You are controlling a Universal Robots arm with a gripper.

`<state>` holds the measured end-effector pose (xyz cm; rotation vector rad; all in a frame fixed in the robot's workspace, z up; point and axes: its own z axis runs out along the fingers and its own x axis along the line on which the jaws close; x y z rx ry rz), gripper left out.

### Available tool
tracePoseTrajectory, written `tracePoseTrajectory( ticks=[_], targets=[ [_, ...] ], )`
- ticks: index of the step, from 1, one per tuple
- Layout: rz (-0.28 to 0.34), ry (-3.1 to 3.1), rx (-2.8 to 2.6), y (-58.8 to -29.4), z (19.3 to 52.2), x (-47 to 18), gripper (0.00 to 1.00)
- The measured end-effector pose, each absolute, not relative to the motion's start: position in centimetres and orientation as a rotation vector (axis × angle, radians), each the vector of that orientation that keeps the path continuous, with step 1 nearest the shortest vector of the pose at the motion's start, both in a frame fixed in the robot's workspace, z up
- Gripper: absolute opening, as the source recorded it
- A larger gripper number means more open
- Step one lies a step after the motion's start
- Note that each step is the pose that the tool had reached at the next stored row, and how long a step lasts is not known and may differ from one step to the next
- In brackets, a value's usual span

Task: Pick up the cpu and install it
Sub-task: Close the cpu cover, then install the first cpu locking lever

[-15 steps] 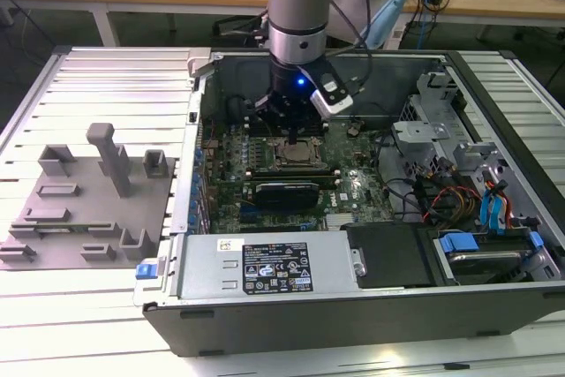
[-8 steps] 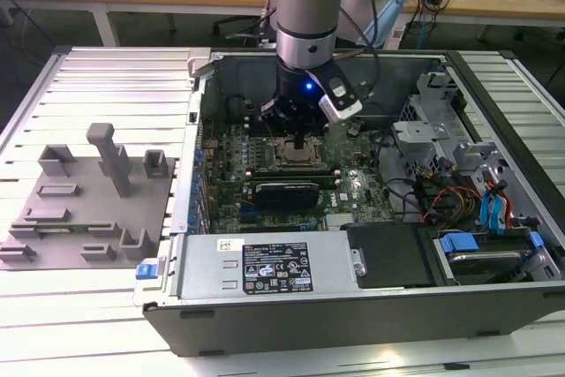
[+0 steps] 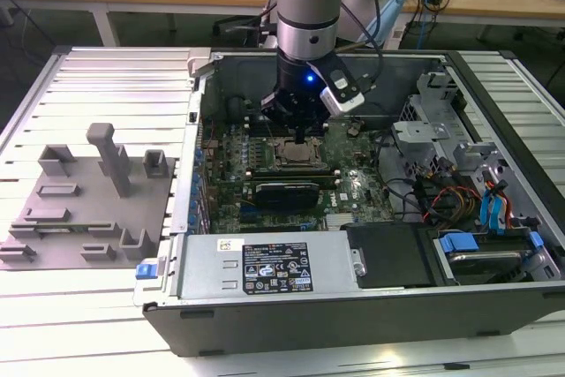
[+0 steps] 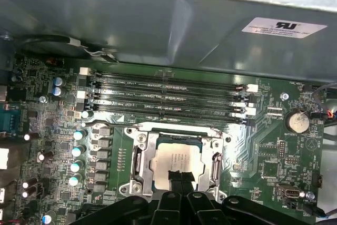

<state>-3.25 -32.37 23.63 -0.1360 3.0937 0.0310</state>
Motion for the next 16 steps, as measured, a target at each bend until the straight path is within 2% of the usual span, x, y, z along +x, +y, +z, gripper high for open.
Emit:
tracePoseTrajectory(
  ticks=[9,16],
  targets=[
    [0.031,3.094,-0.135,-32.4,23.7,-3.3,0.11],
    [0.031,3.094,-0.135,-32.4,26.2,-3.3,0.11]
  ],
)
